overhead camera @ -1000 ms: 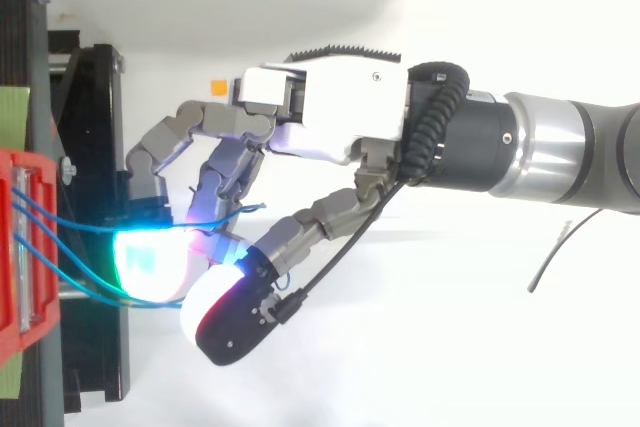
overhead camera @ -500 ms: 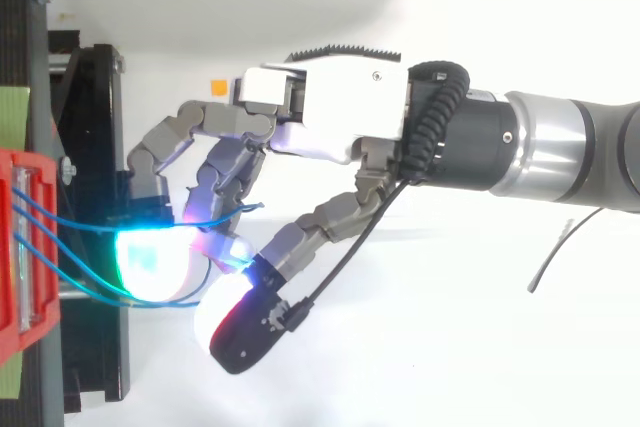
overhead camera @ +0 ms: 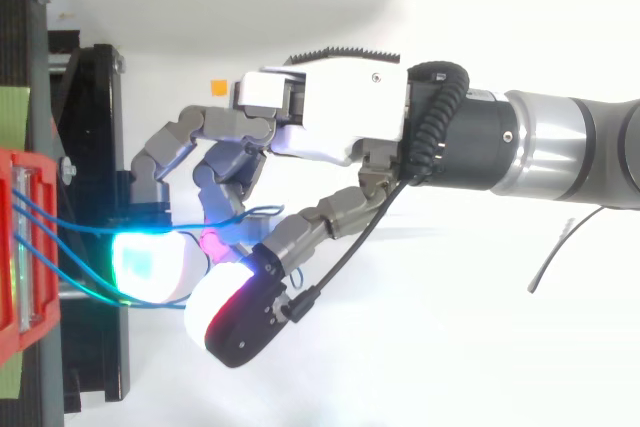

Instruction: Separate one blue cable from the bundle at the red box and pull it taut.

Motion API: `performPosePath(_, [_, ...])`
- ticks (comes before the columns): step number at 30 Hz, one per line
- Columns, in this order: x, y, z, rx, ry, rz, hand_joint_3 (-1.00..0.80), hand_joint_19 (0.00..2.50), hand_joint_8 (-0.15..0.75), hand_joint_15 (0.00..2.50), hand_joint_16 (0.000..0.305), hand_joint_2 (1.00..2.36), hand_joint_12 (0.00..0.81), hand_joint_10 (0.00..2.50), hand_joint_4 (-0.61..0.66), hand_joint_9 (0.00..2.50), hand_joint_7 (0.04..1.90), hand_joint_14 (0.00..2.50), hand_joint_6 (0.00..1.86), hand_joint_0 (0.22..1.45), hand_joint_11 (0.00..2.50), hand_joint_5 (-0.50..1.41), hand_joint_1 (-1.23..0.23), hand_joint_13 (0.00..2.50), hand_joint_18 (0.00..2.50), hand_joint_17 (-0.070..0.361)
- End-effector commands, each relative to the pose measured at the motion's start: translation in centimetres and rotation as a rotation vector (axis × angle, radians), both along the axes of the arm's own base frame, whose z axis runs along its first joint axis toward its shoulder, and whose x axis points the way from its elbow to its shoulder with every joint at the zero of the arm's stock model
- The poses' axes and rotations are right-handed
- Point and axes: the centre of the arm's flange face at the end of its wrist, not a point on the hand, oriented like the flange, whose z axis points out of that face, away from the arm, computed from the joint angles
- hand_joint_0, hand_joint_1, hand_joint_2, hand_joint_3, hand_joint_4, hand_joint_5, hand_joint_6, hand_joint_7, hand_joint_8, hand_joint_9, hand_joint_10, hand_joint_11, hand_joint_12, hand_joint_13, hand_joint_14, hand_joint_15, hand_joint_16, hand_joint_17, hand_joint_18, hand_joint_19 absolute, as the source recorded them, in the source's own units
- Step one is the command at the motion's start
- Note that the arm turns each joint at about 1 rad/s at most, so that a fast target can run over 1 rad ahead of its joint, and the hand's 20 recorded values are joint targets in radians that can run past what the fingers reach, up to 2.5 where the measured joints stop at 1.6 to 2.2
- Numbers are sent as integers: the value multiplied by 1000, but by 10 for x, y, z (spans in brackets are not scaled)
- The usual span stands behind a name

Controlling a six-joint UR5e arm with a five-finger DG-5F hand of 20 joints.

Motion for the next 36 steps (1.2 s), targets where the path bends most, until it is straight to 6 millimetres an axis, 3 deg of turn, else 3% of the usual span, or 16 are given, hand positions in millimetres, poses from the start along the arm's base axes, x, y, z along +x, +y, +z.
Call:
performPosePath(1, [0,0,0,-1,0,-1,-500,815,327,1371,43,1000,353,1615,213,669,755,10,943,444,1037,-254,-775,1293,948,97])
performPosePath(6, [0,0,0,-3,0,-1,-500,797,346,1518,43,1000,347,1786,243,561,740,79,943,447,966,-260,-735,1293,949,97])
performPosePath(12, [0,-2,0,-1,-2,-2,-500,801,347,1400,42,1000,334,1792,241,562,735,556,942,459,951,-257,-688,1213,935,95])
performPosePath(13, [0,-1,1,-1,-3,-1,-500,804,344,1367,42,1000,331,1800,242,562,738,756,942,461,952,-257,-678,1184,936,95])
performPosePath(15, [0,-4,1,-3,0,4,-500,805,348,1349,42,1000,335,1820,242,562,740,884,942,463,953,-257,-671,1166,940,95])
performPosePath(18, [-1,-9,2,-8,3,17,-500,816,342,1260,42,1000,333,1879,242,548,747,1285,940,465,970,-256,-663,1091,946,96])
performPosePath(27, [-3,-36,7,-32,3,17,-500,845,340,1192,42,1000,341,2000,241,516,751,1759,938,473,968,-256,-662,991,941,93])
performPosePath(30, [-6,-43,13,-69,12,5,-500,867,344,1168,41,1000,342,2154,242,489,749,1968,938,474,970,-255,-664,947,949,92])
performPosePath(36, [-11,-56,22,-128,29,-2,-500,906,342,1168,39,1000,340,2288,237,468,756,2169,937,484,966,-254,-660,901,954,89])
